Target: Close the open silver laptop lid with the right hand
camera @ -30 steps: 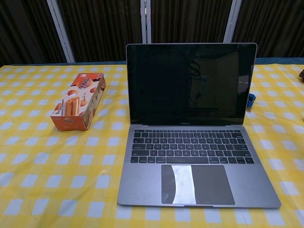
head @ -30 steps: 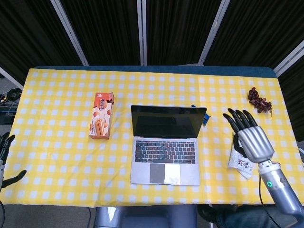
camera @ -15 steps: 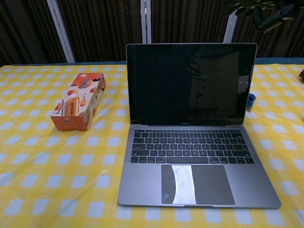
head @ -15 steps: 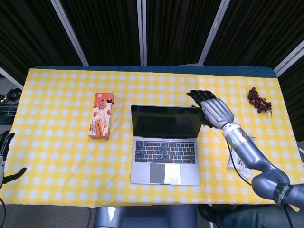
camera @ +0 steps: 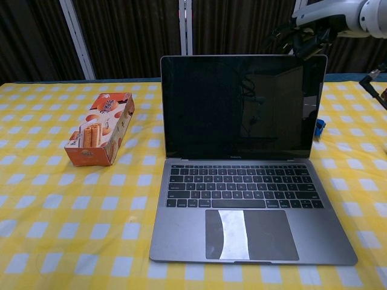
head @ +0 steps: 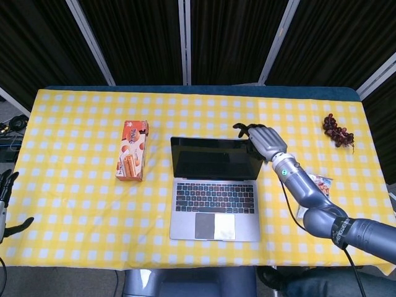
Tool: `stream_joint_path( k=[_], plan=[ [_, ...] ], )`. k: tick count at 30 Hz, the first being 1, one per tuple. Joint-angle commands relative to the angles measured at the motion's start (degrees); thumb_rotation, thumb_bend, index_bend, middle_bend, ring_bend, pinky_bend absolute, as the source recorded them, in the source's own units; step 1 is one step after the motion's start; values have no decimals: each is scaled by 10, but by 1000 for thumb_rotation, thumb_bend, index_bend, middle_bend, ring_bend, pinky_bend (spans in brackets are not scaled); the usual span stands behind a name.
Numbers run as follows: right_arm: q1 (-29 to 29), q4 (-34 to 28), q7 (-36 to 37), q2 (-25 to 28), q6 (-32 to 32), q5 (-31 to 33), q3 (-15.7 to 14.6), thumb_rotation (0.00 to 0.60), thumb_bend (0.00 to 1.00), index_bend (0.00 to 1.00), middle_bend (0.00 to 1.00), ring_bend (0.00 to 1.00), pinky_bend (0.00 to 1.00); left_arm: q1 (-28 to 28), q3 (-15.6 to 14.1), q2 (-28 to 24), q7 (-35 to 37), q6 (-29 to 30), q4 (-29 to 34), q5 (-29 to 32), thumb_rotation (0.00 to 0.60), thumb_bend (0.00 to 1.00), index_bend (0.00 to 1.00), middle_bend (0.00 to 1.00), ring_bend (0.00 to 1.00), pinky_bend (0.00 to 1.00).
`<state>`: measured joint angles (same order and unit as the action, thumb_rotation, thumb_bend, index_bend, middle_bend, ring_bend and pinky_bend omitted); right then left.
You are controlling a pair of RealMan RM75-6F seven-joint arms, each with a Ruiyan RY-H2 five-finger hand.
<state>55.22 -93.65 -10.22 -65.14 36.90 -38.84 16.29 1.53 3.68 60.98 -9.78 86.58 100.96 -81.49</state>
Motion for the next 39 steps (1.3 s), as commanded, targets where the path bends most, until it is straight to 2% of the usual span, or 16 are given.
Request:
stream_joint_path(
  k=[1,6,12,20,27,39],
  plan=[
    [2,-3,6,0,-1,3,-3,600,1000,222,336,219,231,0,0,0,-1,1,0,0,600,0,0,0,0,0],
    [0,-12,27,3,0,0,-2,600,1000,293,406,286,287,0,-1,1,-3,2,0,0,600,0,0,0,0,0],
    [-5,-30,57,18,-7,-8,2,600,1000,294,407,323,351,2,-4,3,-12,1,0,-1,600,0,0,0,0,0],
    [-20,-63,78,35,-2,-43,-1,600,1000,305,411,333,354,2,-4,2,-9,1,0,-1,600,0,0,0,0,0],
    [-38,-103,85,52,7,-98,-8,600,1000,311,416,340,355,3,-6,2,-9,-1,0,-2,600,0,0,0,0,0],
    [-76,-191,76,89,12,-255,-45,600,1000,311,415,341,354,5,-11,8,-25,-1,2,-9,600,0,0,0,0,0]
  ],
)
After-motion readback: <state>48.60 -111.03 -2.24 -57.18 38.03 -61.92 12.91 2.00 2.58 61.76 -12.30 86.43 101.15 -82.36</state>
